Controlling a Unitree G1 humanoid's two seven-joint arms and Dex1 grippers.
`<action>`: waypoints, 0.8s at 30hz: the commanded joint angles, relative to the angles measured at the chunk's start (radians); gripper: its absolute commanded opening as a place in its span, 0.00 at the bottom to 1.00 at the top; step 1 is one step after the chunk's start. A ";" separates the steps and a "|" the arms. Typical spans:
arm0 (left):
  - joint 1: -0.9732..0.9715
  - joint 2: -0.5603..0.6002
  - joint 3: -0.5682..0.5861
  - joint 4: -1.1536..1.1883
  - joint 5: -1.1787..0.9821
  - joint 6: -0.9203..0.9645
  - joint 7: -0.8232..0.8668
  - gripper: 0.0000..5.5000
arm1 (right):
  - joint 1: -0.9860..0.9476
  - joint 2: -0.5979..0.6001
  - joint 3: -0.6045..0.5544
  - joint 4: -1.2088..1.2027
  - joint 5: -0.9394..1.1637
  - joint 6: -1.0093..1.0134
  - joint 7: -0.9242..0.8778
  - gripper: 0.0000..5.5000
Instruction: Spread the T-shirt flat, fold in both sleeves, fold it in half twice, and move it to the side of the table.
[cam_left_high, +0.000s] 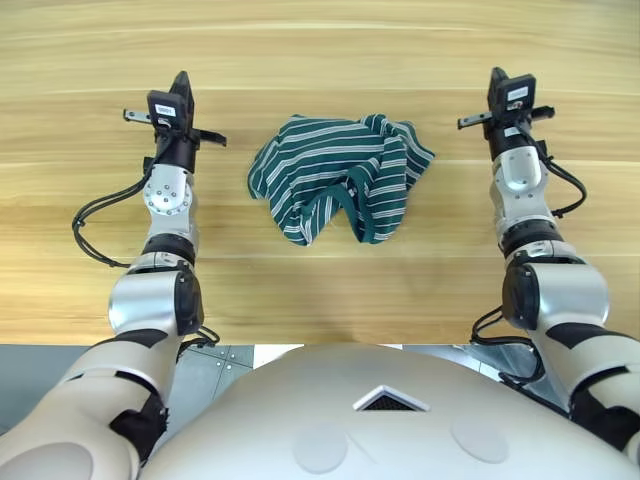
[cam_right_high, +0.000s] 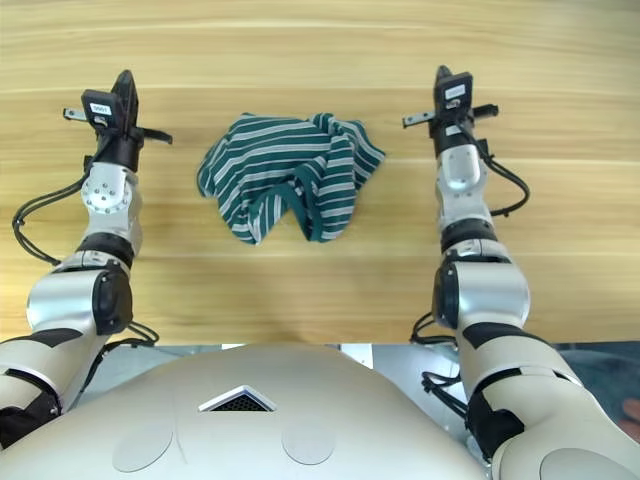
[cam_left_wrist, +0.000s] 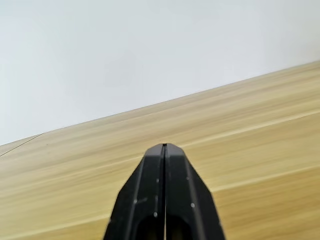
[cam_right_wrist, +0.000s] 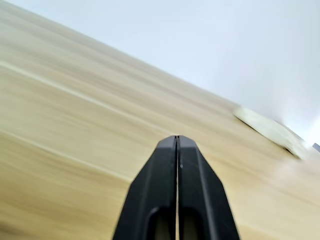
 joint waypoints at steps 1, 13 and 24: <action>0.031 -0.044 0.007 -0.078 -0.118 -0.042 -0.230 0.00 | 0.072 0.052 0.023 -0.140 0.101 -0.059 0.228 0.00; 0.273 -0.064 -0.098 -0.537 -0.398 0.093 -0.816 0.00 | 0.364 0.024 0.159 -0.648 0.228 0.046 0.613 0.00; 0.385 -0.017 -0.194 -0.648 -0.211 0.007 -0.761 0.00 | 0.493 -0.040 0.262 -0.784 0.147 0.049 0.651 0.00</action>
